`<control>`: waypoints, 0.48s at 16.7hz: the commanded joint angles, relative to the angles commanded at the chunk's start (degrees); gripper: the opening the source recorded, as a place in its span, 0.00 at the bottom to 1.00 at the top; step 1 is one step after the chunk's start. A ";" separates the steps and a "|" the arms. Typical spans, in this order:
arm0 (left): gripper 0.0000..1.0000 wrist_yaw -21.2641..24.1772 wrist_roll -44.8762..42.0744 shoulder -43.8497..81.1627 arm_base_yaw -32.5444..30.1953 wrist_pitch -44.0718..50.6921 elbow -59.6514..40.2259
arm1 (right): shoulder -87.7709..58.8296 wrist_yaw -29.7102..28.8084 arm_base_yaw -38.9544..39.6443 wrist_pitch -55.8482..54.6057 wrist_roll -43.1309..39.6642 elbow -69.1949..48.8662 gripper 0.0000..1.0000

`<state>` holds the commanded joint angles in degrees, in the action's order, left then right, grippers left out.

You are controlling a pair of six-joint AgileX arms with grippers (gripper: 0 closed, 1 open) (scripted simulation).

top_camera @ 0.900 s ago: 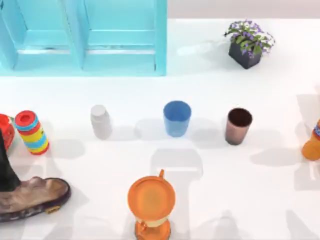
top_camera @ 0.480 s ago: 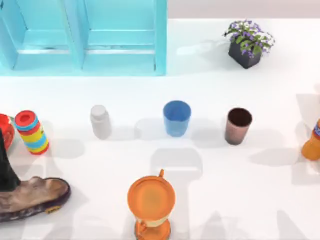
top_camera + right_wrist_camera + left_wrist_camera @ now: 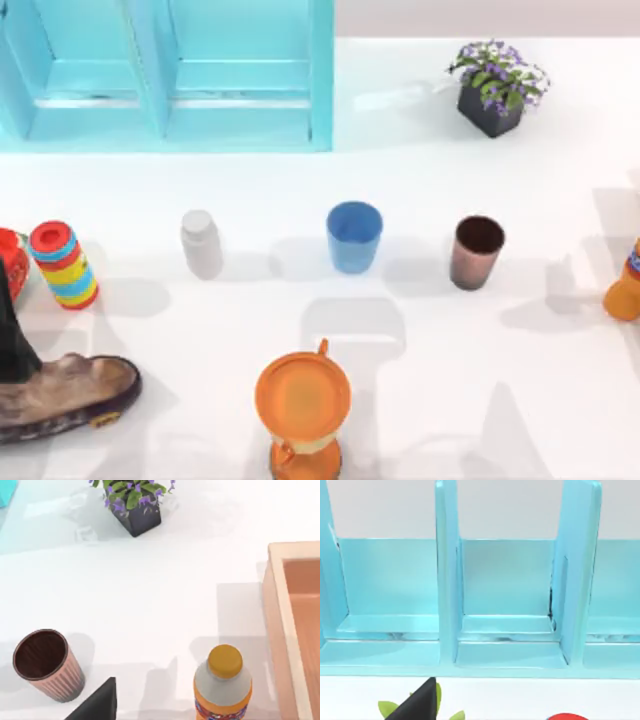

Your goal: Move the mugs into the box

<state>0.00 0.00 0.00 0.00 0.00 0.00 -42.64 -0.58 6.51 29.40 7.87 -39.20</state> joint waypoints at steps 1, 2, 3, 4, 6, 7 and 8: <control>1.00 0.00 0.00 0.00 0.00 0.00 0.00 | -5.40 -0.01 0.94 3.75 1.07 -4.88 1.00; 1.00 0.00 0.00 0.00 0.00 0.00 0.00 | -10.91 -0.01 1.91 7.56 2.16 -9.89 1.00; 1.00 0.00 0.00 0.00 0.00 0.00 0.00 | -16.49 0.00 2.92 11.41 3.28 -15.00 1.00; 1.00 0.00 0.00 0.00 0.00 0.00 0.00 | -22.10 0.02 3.95 15.25 4.40 -20.14 1.00; 1.00 0.00 0.00 0.00 0.00 0.00 0.00 | -33.24 0.05 6.04 22.81 6.61 -30.34 1.00; 1.00 0.00 0.00 0.00 0.00 0.00 0.00 | -38.68 0.08 7.08 26.44 7.69 -35.32 1.00; 1.00 0.00 0.00 0.00 0.00 0.00 0.00 | -43.97 0.10 8.10 29.95 8.73 -40.16 1.00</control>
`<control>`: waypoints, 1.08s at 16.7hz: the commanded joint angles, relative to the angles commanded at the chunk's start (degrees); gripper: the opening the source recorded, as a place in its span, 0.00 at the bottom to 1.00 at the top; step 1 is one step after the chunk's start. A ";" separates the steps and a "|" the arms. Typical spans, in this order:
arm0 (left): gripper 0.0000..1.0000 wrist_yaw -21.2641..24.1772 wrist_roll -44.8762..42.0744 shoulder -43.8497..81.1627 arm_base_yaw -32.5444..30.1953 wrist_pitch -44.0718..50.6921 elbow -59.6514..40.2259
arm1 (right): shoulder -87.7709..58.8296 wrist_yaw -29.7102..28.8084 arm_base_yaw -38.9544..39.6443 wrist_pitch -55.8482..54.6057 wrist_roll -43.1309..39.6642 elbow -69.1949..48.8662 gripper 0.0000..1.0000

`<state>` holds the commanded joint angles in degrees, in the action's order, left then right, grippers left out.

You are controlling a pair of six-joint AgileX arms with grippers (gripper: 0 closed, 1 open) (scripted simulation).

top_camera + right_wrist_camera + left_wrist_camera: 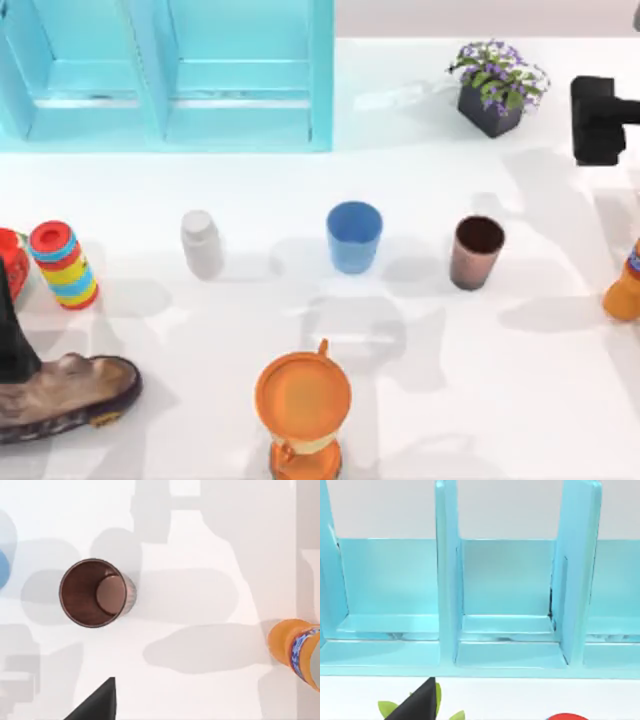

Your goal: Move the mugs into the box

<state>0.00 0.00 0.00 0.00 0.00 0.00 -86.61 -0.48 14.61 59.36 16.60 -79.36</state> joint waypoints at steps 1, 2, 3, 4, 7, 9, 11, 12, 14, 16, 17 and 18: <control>1.00 0.00 0.00 0.00 0.00 0.00 0.00 | -5.08 0.03 1.00 3.35 0.99 -4.67 1.00; 1.00 0.00 0.00 0.00 0.00 0.00 0.00 | -9.91 0.06 1.97 6.50 1.93 -9.13 1.00; 1.00 0.00 0.00 0.00 0.00 0.00 0.00 | -14.40 0.10 2.89 9.42 2.78 -13.31 1.00; 1.00 0.00 0.00 0.00 0.00 0.00 0.00 | -18.54 0.14 3.75 12.08 3.55 -17.22 1.00; 1.00 0.00 0.00 0.00 0.00 0.00 0.00 | -28.48 0.26 5.87 18.34 5.32 -26.84 1.00; 1.00 0.00 0.00 0.00 0.00 0.00 0.00 | -32.69 0.33 6.81 20.87 6.02 -31.10 1.00; 1.00 0.00 0.00 0.00 0.00 0.00 0.00 | -34.56 0.38 7.25 21.95 6.32 -33.08 1.00; 1.00 0.00 0.00 0.00 0.00 0.00 0.00 | -34.63 0.38 7.27 21.99 6.33 -33.16 1.00; 1.00 0.00 0.00 0.00 0.00 0.00 0.00 | -34.63 0.38 7.27 21.99 6.33 -33.16 1.00; 1.00 0.00 0.00 0.00 0.00 0.00 0.00 | -34.52 0.38 6.97 21.87 6.28 -33.02 1.00; 1.00 0.00 0.00 0.00 0.00 0.00 0.00 | -34.53 0.38 6.99 21.70 6.26 -32.85 1.00; 1.00 0.00 0.00 0.00 0.00 0.00 0.00 | -34.58 0.38 7.05 20.96 6.20 -32.14 1.00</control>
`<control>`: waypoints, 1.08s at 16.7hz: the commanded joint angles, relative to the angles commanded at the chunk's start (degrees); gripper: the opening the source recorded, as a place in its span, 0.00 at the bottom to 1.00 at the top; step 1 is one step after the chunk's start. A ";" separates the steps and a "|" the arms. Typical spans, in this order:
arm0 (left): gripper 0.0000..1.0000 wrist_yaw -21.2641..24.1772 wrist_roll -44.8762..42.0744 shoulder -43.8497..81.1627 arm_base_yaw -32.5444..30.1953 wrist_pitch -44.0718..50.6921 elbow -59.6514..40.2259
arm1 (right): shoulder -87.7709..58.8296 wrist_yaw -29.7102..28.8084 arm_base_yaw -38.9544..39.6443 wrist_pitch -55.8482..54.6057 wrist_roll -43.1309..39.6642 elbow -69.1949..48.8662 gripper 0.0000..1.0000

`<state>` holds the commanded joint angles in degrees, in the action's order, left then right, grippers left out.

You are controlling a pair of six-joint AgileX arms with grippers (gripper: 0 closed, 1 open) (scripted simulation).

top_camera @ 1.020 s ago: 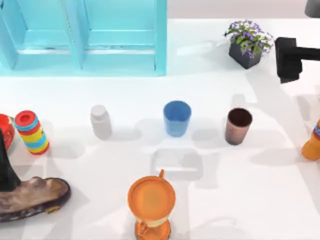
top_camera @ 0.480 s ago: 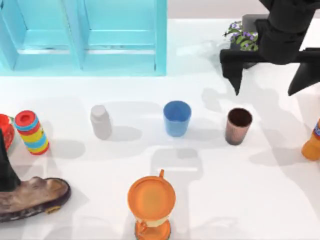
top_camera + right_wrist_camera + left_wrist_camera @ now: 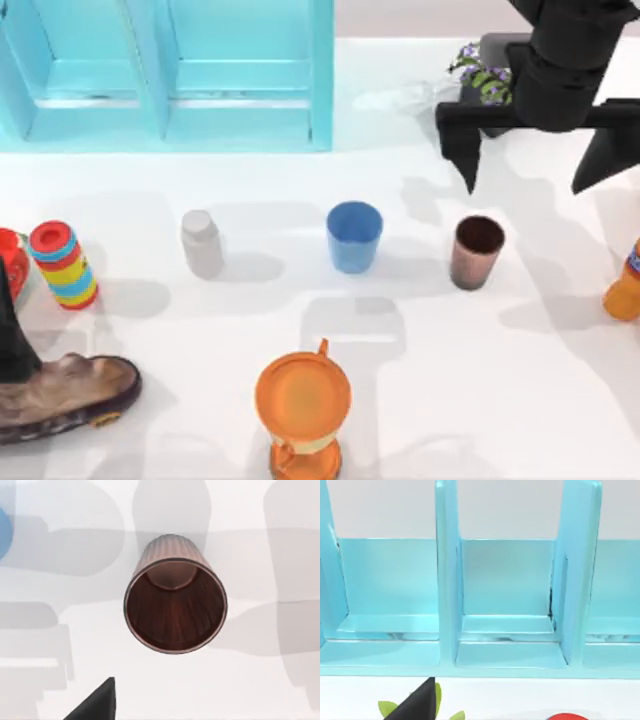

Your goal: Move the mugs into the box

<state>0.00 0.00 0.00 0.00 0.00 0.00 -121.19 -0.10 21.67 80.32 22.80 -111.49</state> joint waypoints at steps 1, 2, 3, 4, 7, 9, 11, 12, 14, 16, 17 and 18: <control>1.00 0.00 0.00 0.00 0.00 0.00 0.00 | -0.13 0.00 0.07 -1.32 -0.04 1.26 1.00; 1.00 0.00 0.00 0.00 0.00 0.00 0.00 | -0.34 0.00 0.10 -3.22 -0.01 3.12 1.00; 1.00 0.00 0.00 0.00 0.00 0.00 0.00 | -0.58 -0.01 0.11 -5.61 0.04 5.39 1.00; 1.00 0.00 0.00 0.00 0.00 0.00 0.00 | -0.87 -0.01 0.15 -8.51 0.08 7.71 1.00; 1.00 0.00 0.00 0.00 0.00 0.00 0.00 | -1.81 -0.02 0.29 -16.97 0.22 14.81 1.00; 1.00 0.00 0.00 0.00 0.00 0.00 0.00 | -2.31 -0.02 0.36 -19.88 0.31 17.52 1.00; 1.00 0.00 0.00 0.00 0.00 0.00 0.00 | -2.46 -0.02 0.39 -20.48 0.34 18.08 1.00; 1.00 0.00 0.00 0.00 0.00 0.00 0.00 | -2.46 -0.02 0.39 -20.48 0.34 18.08 1.00; 1.00 0.00 0.00 0.00 0.00 0.00 0.00 | -2.46 -0.02 0.39 -20.48 0.34 18.08 1.00; 1.00 0.00 0.00 0.00 0.00 0.00 0.00 | -2.46 -0.02 0.39 -20.48 0.34 18.08 0.85; 1.00 0.00 0.00 0.00 0.00 0.00 0.00 | -2.46 -0.02 0.39 -20.48 0.34 18.08 0.77; 1.00 0.00 0.00 0.00 0.00 0.00 0.00 | -2.46 -0.02 0.39 -20.48 0.34 18.08 0.70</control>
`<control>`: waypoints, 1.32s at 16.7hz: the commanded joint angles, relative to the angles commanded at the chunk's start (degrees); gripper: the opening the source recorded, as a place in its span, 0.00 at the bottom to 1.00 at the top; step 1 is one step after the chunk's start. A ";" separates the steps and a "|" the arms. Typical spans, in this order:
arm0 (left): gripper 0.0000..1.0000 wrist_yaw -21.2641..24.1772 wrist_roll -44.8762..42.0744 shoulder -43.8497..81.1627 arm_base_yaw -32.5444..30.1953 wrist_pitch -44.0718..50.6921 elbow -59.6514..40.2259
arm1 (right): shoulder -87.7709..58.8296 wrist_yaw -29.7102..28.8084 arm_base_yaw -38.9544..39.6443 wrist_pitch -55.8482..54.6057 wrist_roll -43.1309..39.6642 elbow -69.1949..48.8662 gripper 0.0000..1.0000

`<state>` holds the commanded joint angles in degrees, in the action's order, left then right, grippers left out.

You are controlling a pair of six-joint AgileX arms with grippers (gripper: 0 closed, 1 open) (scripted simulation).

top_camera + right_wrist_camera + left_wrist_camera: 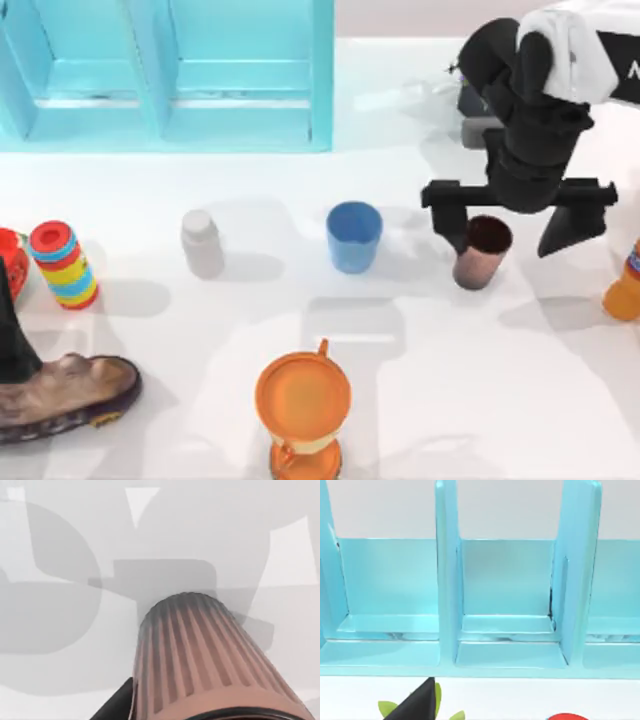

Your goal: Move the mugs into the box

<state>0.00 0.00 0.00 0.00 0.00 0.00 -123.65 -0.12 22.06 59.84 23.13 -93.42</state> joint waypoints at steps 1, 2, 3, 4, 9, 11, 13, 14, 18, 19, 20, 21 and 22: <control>1.00 0.00 0.00 0.00 0.00 0.00 0.00 | 0.00 0.00 0.00 0.00 0.00 0.00 0.62; 1.00 0.00 0.00 0.00 0.00 0.00 0.00 | 0.00 0.00 0.00 0.00 0.00 0.00 0.55; 1.00 0.00 0.00 0.00 0.00 0.00 0.00 | 0.00 0.00 0.00 0.00 0.00 0.00 0.47; 1.00 0.00 0.00 0.00 0.00 0.00 0.00 | 0.00 0.00 0.00 0.00 0.00 0.00 0.40; 1.00 0.00 0.00 0.00 0.00 0.00 0.00 | 0.00 0.00 0.00 0.00 0.00 0.00 0.02; 1.00 0.00 0.00 0.00 0.00 0.00 0.00 | 0.00 0.00 0.00 0.00 0.00 0.00 0.00; 1.00 0.00 0.00 0.00 0.00 0.00 0.00 | 0.00 0.00 0.00 0.00 0.00 0.00 0.00; 1.00 0.00 0.00 0.00 0.00 0.00 0.00 | 0.00 0.00 0.00 0.00 0.00 0.00 0.00; 1.00 0.00 0.00 0.00 0.00 0.00 0.00 | 0.05 0.00 -0.13 0.01 0.08 0.00 0.00; 1.00 0.00 0.00 0.00 0.00 0.00 0.00 | 0.06 0.07 -0.20 -0.07 0.03 -0.12 0.00; 1.00 0.00 0.00 0.00 0.00 0.00 0.00 | 0.10 0.37 -0.57 -0.45 -0.21 -0.68 0.00; 1.00 0.00 0.00 0.00 0.00 0.00 0.00 | 0.21 0.86 -1.20 -0.93 -0.68 -1.64 0.00; 1.00 0.00 0.00 0.00 0.00 0.00 0.00 | 0.48 1.43 -2.02 -1.27 -1.36 -2.84 0.00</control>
<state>0.00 0.00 0.00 0.00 0.00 0.00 -123.17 1.31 20.03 58.57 21.78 -96.26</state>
